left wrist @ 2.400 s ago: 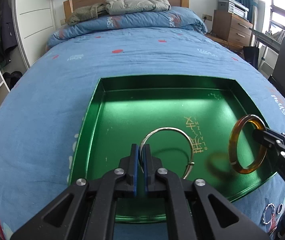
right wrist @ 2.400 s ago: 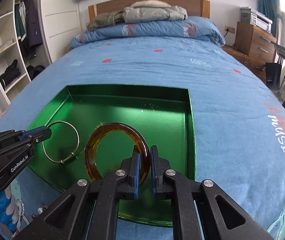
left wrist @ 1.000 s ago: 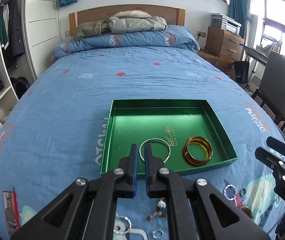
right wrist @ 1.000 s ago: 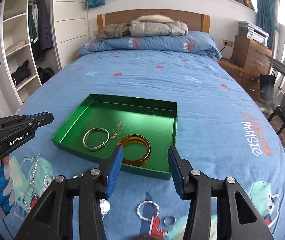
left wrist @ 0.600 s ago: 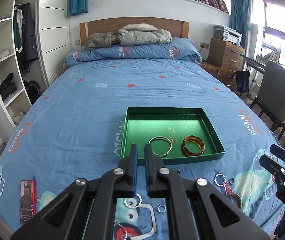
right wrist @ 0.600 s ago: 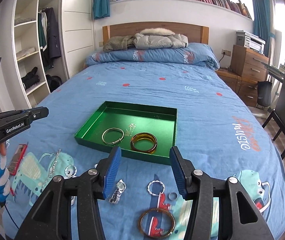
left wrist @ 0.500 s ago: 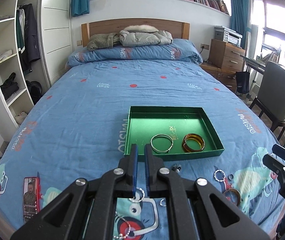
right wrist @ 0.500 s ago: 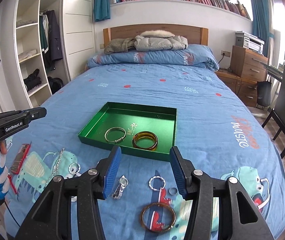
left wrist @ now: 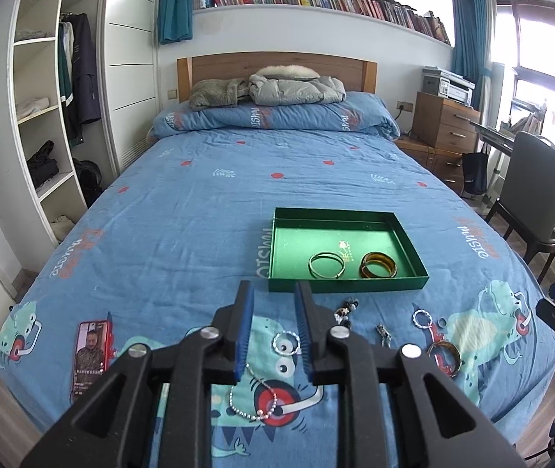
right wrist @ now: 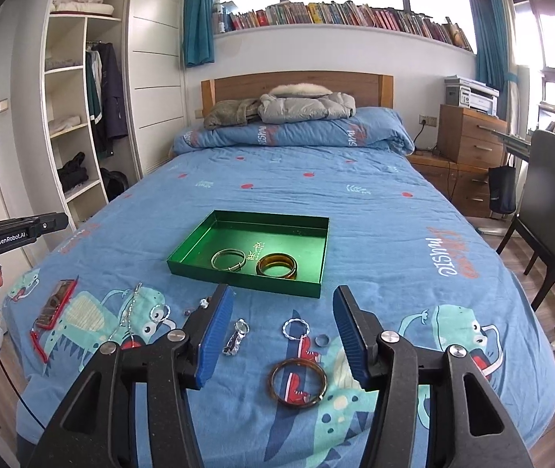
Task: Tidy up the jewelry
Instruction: 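Move both open tools back over the remaining jewelry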
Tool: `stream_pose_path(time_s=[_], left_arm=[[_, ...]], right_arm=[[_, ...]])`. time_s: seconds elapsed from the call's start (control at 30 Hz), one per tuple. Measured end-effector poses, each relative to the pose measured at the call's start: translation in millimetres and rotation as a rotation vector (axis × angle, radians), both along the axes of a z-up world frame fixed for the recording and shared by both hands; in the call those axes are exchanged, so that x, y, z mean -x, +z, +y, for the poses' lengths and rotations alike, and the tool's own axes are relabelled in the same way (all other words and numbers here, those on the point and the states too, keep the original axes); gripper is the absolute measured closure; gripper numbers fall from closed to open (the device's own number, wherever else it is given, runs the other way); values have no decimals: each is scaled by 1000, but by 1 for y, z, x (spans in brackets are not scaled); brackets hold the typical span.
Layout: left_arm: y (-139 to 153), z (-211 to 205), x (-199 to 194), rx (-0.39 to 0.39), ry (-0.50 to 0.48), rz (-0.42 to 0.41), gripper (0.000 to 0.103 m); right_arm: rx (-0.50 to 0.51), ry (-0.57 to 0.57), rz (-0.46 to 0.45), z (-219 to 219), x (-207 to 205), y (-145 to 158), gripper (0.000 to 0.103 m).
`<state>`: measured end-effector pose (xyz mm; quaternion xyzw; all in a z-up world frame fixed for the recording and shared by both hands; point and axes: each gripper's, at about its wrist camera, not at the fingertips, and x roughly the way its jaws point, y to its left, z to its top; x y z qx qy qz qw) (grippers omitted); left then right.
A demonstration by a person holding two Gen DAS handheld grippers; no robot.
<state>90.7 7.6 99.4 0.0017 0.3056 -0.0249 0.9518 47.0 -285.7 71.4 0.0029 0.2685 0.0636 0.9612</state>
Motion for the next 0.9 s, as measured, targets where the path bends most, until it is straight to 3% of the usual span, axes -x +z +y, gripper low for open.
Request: stream_pose_path(time_s=[0.07,0.4,0.63,0.9], left_arm=[[-5,5,7,-1,18,7,76],[-25,19,34,33,121,40,73],[-27,11,50,0,186,7,69],[-32,10,53,-41,188,6,67]], right_arm=[[-2,3,-11,-2,9,-2,40],[-59,-1,1,-25,22,-23,40],[-78,-11,15,-28,26,-33,40],[-91,-41,68,-30,16,-54,40]])
